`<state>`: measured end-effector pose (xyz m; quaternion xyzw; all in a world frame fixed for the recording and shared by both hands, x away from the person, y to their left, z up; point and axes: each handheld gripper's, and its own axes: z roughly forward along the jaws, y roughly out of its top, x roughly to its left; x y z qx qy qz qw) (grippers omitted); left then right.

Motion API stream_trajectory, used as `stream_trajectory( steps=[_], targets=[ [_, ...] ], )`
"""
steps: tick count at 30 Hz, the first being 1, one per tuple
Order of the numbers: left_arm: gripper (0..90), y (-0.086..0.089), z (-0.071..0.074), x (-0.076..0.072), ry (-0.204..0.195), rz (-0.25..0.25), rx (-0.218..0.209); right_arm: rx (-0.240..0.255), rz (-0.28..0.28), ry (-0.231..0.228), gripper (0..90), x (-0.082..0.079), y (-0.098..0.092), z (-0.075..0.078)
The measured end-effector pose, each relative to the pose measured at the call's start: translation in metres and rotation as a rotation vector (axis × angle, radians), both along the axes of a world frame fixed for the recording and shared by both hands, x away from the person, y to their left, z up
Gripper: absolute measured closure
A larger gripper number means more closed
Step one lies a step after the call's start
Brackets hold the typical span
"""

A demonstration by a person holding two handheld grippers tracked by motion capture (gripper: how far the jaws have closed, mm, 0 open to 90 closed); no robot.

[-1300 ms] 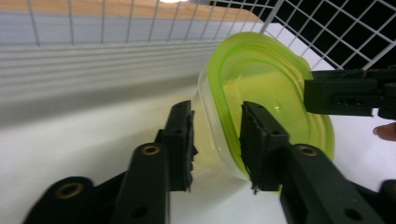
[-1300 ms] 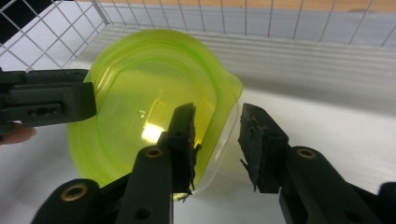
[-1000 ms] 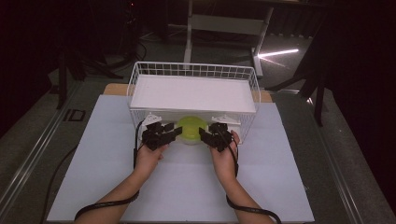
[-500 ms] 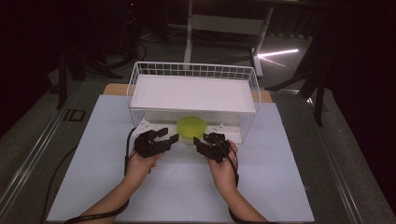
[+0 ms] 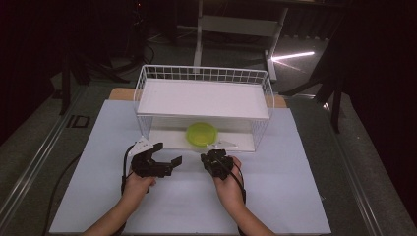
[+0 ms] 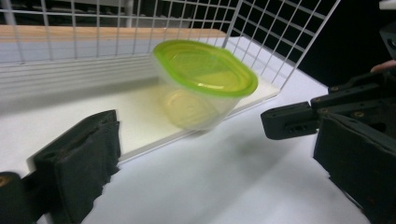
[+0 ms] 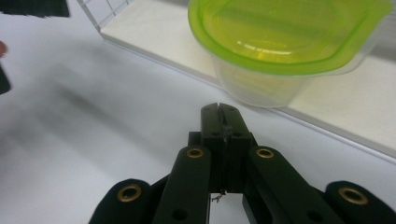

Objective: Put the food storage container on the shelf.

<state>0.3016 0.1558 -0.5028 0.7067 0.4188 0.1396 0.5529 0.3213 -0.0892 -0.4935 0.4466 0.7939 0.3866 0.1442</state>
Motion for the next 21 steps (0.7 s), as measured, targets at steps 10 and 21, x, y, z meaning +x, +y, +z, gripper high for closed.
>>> stream_trajectory(
  steps=[10, 21],
  targets=[
    [1.5, -0.006, -0.006, -0.007, -0.028, -0.023, 0.017, -0.007, -0.047, 0.016, 90.0, 0.02, 0.005, -0.014],
    [1.5, -0.004, -0.009, -0.007, -0.018, -0.019, -0.004, -0.007, -0.099, 0.006, 88.7, 0.045, 0.007, -0.016]
  ],
)
